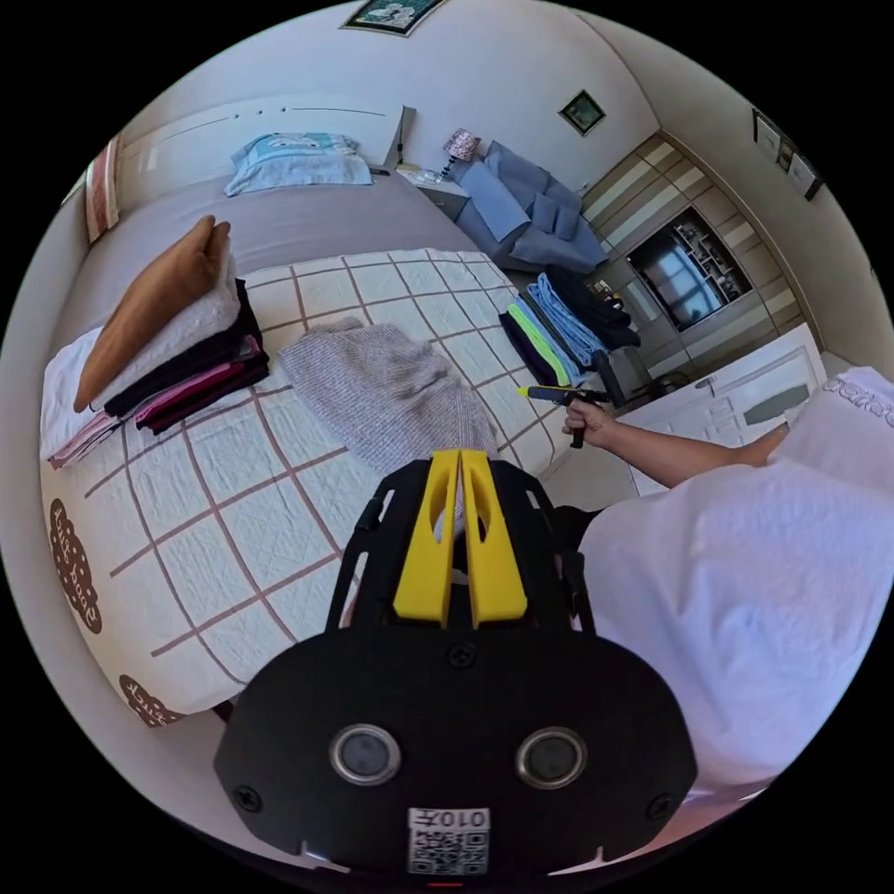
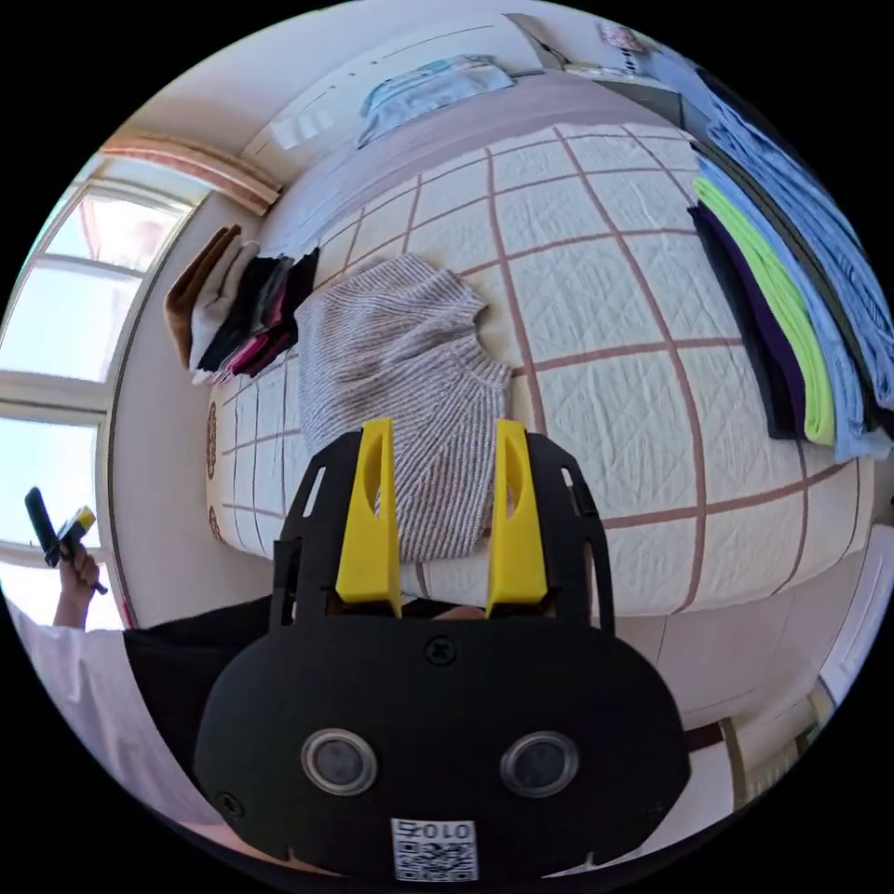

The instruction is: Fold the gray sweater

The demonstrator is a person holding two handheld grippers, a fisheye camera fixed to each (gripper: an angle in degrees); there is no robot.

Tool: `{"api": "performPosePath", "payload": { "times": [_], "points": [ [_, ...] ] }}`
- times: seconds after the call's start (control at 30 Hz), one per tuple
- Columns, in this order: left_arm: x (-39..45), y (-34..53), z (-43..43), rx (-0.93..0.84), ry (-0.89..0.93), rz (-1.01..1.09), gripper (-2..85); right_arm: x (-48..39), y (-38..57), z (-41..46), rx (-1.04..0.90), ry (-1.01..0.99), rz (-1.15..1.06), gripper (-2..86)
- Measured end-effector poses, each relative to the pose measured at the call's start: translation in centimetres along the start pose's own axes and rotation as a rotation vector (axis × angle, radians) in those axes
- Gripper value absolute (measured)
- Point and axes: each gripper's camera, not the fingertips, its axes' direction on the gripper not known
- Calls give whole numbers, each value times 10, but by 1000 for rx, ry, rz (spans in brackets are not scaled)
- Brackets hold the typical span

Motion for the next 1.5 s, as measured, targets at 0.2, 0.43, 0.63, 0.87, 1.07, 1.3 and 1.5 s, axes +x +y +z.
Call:
{"api": "performPosePath", "payload": {
  "times": [0.2, 0.43, 0.63, 0.87, 1.07, 1.3, 1.5],
  "points": [
    [20, 38, 19, -153, -39, -133, -1, 57, -23, 78, -77, -31, 203, 146],
    [30, 53, 31, -163, -33, -231, 1, 56, -48, 125, -205, -30, 289, 66],
    [44, 19, 36, -106, -141, -47, 16, -31, -58, 48, 8, -292, -36, 49],
    [80, -44, 21, -6, -272, 350, 88, -268, 68, -112, -186, -439, -1288, 47],
    [128, -66, -2, 33, -373, 793, 136, -273, 104, -204, -158, -243, -1333, 45],
    [151, -62, 42, -102, -50, 1017, 158, -276, 123, -270, -5, 16, -1206, 38],
    [135, -72, 103, -201, 268, 770, 160, -286, 128, -289, 131, 39, -1093, 36]
  ]
}}
